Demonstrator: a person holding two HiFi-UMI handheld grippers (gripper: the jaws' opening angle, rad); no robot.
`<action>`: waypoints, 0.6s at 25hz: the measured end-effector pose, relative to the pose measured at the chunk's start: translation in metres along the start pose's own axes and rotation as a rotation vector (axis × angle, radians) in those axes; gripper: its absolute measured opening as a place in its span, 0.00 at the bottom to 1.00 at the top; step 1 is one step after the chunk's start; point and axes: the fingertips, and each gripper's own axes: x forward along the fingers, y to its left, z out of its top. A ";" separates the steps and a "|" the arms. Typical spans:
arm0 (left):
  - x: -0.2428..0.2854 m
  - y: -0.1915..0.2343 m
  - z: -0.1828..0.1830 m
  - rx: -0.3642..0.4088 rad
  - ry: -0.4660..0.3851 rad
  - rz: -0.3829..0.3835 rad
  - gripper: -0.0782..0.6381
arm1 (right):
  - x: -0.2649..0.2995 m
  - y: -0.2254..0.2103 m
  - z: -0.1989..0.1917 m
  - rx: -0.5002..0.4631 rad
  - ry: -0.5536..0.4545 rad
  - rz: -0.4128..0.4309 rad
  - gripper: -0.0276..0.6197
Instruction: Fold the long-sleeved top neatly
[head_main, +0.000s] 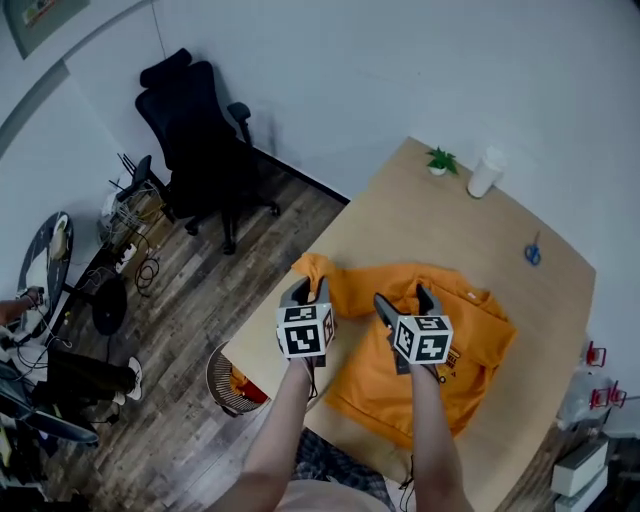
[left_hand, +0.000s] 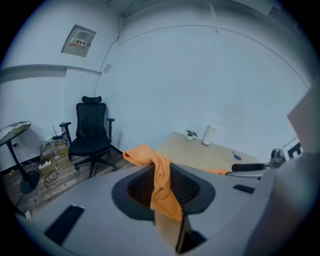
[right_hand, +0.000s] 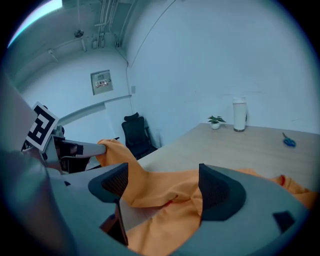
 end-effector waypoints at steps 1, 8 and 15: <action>0.003 -0.011 0.006 0.015 -0.008 -0.019 0.22 | -0.007 -0.009 0.000 0.009 -0.004 -0.020 0.70; 0.026 -0.094 0.034 0.119 -0.042 -0.160 0.22 | -0.056 -0.074 -0.003 0.081 -0.041 -0.155 0.70; 0.045 -0.177 0.035 0.211 -0.039 -0.291 0.22 | -0.112 -0.131 -0.025 0.158 -0.057 -0.283 0.69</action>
